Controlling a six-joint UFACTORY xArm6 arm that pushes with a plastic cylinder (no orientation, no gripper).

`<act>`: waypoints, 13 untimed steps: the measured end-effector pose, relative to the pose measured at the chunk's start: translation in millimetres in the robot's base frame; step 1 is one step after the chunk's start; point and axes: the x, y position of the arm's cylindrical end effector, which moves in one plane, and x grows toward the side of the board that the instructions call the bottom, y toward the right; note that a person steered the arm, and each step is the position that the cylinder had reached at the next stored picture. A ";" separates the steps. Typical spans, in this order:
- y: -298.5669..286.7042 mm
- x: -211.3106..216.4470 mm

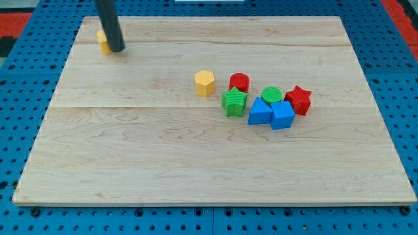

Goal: Place yellow hexagon right to yellow heart

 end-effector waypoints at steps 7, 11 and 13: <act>174.9 86.3; 228.9 123.0; 159.1 197.6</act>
